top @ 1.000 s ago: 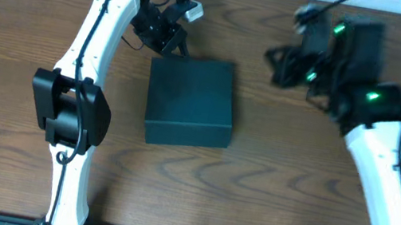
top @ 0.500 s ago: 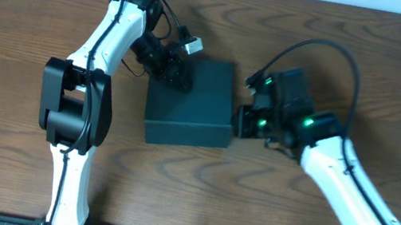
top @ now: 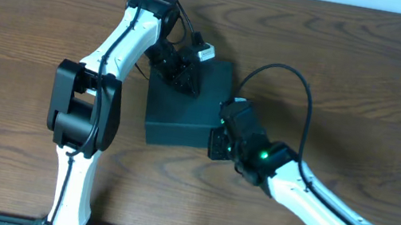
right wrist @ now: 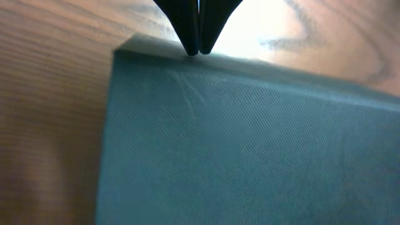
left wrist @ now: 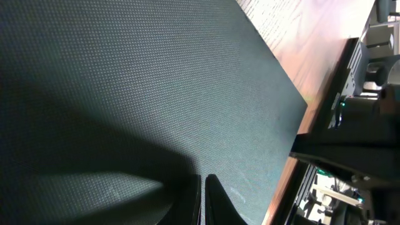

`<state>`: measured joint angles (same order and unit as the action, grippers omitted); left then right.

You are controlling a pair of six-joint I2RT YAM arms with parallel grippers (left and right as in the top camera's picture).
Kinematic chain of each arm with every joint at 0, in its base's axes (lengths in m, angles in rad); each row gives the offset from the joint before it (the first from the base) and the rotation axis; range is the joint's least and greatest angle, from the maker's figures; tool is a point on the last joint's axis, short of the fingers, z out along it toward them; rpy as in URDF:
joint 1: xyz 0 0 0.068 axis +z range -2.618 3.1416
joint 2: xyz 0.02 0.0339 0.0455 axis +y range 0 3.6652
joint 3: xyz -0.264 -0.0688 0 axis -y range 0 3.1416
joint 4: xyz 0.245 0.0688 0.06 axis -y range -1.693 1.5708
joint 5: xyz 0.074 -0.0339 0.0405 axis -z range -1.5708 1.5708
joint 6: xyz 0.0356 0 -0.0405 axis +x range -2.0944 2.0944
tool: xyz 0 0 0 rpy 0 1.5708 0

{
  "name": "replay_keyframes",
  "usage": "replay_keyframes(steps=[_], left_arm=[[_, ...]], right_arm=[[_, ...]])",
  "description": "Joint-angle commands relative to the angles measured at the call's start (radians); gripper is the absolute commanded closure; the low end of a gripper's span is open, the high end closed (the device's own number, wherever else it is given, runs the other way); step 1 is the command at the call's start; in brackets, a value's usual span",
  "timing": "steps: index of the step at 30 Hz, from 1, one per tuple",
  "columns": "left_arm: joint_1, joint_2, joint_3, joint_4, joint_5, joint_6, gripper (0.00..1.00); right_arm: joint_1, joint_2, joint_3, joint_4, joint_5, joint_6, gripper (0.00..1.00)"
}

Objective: Pack container
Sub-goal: 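Press down on the closed lid with both grippers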

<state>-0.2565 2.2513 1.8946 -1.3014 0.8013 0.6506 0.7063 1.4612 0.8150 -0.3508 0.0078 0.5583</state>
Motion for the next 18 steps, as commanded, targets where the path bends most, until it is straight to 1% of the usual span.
replay_keyframes(steps=[1, 5, 13, 18], left_arm=[[-0.003, -0.015, -0.011, -0.003, -0.054, -0.008, 0.94], [-0.003, -0.015, -0.011, -0.002, -0.081, -0.023, 0.94], [-0.006, -0.015, -0.011, -0.003, -0.107, -0.039, 0.94], [-0.006, -0.015, -0.011, -0.006, -0.11, -0.046, 0.94]], right_arm=[[0.057, -0.013, -0.034, 0.058, 0.155, 0.056, 0.98], [0.109, 0.025, -0.059, 0.146, 0.236, 0.059, 0.98], [0.134, 0.194, -0.061, 0.305, 0.253, 0.119, 0.98], [0.134, 0.241, -0.061, 0.369, 0.257, 0.122, 0.98]])
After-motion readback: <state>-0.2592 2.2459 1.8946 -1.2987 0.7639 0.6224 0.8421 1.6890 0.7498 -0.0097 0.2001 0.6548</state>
